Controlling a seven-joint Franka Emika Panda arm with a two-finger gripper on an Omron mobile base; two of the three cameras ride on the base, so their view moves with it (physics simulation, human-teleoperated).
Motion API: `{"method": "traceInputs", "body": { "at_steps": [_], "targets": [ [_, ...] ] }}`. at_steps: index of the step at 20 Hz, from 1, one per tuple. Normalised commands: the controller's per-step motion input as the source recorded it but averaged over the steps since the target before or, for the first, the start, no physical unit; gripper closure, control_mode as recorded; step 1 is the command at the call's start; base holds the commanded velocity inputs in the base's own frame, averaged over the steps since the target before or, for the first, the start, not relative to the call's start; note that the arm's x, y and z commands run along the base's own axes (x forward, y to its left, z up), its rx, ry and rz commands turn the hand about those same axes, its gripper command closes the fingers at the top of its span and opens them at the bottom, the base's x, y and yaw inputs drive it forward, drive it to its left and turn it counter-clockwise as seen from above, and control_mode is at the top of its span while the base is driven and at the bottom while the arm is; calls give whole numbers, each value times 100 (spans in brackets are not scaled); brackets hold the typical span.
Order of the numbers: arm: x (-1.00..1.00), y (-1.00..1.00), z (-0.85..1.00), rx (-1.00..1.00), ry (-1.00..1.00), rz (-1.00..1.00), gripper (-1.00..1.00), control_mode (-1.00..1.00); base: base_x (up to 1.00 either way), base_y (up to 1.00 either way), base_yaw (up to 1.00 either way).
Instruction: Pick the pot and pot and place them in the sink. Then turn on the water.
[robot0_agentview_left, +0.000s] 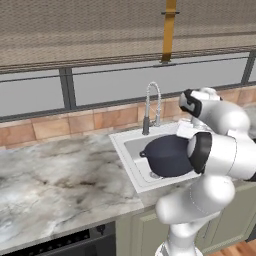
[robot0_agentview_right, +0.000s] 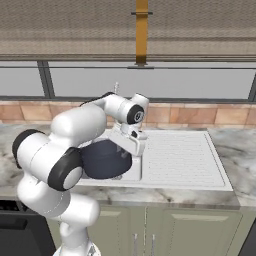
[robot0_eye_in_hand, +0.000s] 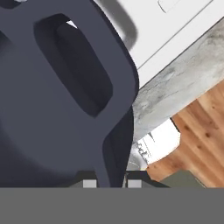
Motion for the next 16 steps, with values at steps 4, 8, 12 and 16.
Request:
{"method": "traceInputs", "body": {
  "at_steps": [4, 8, 12, 16],
  "targets": [
    [31, 14, -27, 0, -3, 0, 100, -100, 0, 0, 0],
    [28, 8, -25, 0, -4, 0, 100, -100, 0, 0, 0],
    [23, 1, -28, 0, -3, 0, 100, -100, 0, 0, 0],
    [21, 0, -25, 0, -1, 0, 100, -100, 0, 0, 0]
  ]
}}
